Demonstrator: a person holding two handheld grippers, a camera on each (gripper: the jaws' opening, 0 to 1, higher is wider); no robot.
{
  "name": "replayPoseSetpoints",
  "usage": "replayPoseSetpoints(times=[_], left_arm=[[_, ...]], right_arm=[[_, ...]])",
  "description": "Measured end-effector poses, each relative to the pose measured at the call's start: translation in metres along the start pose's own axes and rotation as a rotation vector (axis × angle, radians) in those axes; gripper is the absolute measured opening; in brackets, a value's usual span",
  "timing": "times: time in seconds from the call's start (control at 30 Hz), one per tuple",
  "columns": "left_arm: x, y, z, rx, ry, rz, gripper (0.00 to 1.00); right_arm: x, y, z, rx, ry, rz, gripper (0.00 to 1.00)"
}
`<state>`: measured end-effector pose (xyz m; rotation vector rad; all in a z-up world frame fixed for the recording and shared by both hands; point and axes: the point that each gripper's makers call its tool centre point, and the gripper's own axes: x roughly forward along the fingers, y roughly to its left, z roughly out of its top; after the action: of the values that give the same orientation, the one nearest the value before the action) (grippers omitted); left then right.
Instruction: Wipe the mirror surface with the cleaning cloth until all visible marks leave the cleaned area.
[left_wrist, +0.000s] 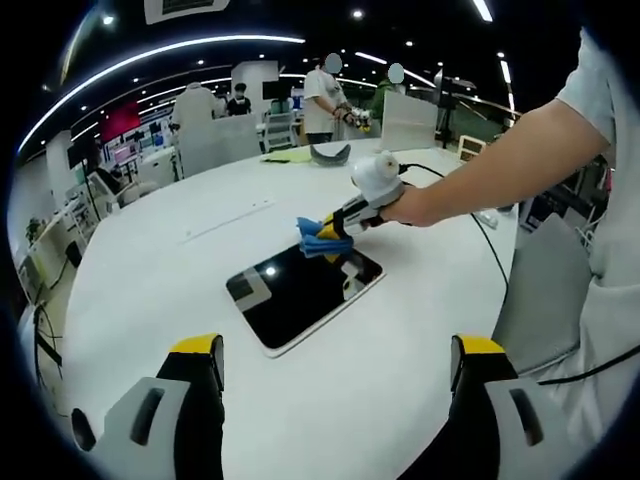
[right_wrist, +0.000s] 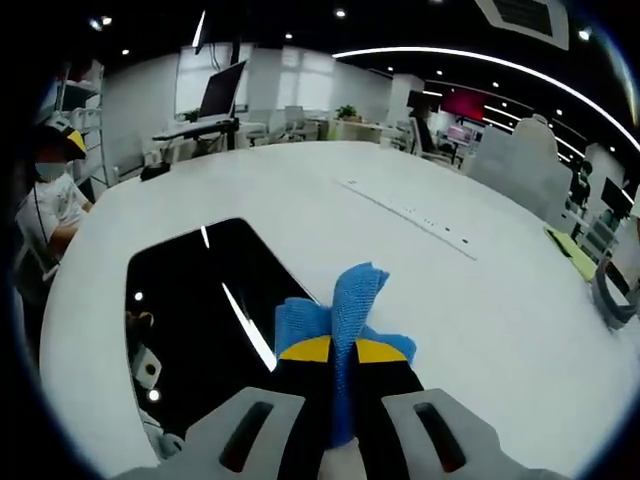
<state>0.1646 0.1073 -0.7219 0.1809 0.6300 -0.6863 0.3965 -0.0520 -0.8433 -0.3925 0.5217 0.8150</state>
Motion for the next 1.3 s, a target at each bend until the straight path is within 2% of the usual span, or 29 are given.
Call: replayPoseSetpoints(times=[0.33,0.9,0.93,1.3], left_arm=[[-0.001,-0.005,-0.003,0.008,0.007,-0.006,0.95],[0.003,-0.007,0.003,0.03,0.006,-0.021,0.95],[0.003,-0.006,0.003,0.031,0.006,-0.021,0.95],[0.003,-0.005,0.005,0.047,0.006,-0.028,0.94]], right_arm=[[-0.011,0.0,-0.007,0.036,0.001,-0.04,0.02],[-0.013,0.001,-0.007,0.057,-0.007,-0.049,0.02],[-0.013,0.001,-0.007,0.081,-0.009,-0.054,0.02],[-0.02,0.005,-0.013,0.112,0.02,-0.116,0.02]])
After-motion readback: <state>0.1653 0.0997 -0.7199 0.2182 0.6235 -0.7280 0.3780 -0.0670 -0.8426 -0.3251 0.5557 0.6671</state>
